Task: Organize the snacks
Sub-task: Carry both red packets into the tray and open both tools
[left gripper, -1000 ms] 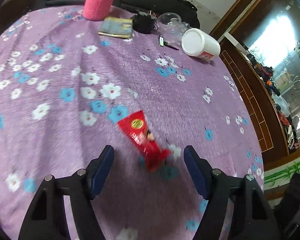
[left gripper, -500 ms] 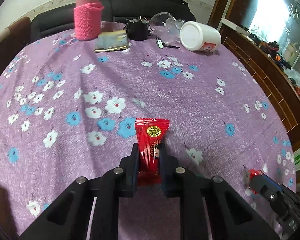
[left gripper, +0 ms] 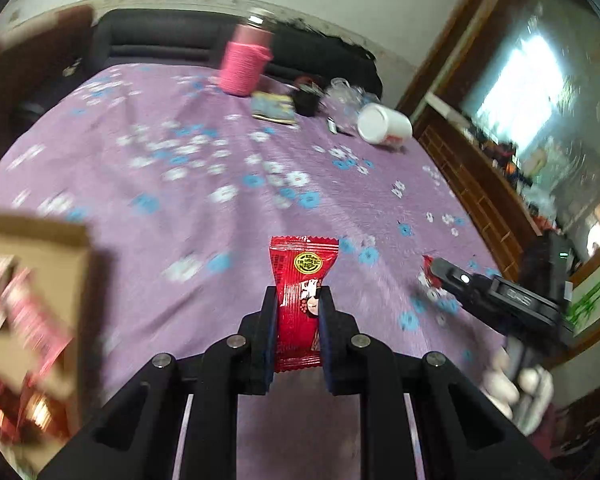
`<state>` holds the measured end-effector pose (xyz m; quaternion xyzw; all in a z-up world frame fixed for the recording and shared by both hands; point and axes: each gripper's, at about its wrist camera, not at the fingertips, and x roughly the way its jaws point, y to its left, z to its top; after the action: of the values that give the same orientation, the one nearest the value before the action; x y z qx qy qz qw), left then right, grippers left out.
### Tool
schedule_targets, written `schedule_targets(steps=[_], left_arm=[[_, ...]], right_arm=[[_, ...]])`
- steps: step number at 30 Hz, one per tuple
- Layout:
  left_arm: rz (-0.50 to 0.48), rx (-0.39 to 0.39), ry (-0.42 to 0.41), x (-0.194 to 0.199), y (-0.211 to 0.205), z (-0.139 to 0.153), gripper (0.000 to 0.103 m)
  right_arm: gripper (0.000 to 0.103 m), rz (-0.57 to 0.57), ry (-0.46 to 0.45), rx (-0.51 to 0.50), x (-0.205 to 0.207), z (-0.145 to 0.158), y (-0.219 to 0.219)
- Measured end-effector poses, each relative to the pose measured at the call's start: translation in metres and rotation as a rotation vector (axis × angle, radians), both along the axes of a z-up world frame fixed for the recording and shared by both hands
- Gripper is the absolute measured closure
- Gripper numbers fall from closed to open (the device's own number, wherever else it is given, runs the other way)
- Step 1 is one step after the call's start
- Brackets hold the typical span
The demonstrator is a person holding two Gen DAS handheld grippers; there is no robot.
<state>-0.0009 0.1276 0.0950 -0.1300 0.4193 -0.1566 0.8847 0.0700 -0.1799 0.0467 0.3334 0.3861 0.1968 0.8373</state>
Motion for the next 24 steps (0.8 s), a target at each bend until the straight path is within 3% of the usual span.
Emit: schedule_targets(steps=[6,11,24], left_arm=[[0.196,-0.092,-0.034,-0.069,0.094,0.01,0.085],[0.339,-0.037,-0.068,-0.107,0.154,0.009,0.085],[0.408,-0.041,-0.002,-0.142,0.208,-0.025,0.085]], right_arm=[[0.085,0.035,0.003,-0.108,-0.009,-0.004,0.031],[0.084,0.058,0.014,-0.19,-0.029,0.001,0.067],[0.083,0.442,-0.101,-0.238,-0.088,0.052,0.259]])
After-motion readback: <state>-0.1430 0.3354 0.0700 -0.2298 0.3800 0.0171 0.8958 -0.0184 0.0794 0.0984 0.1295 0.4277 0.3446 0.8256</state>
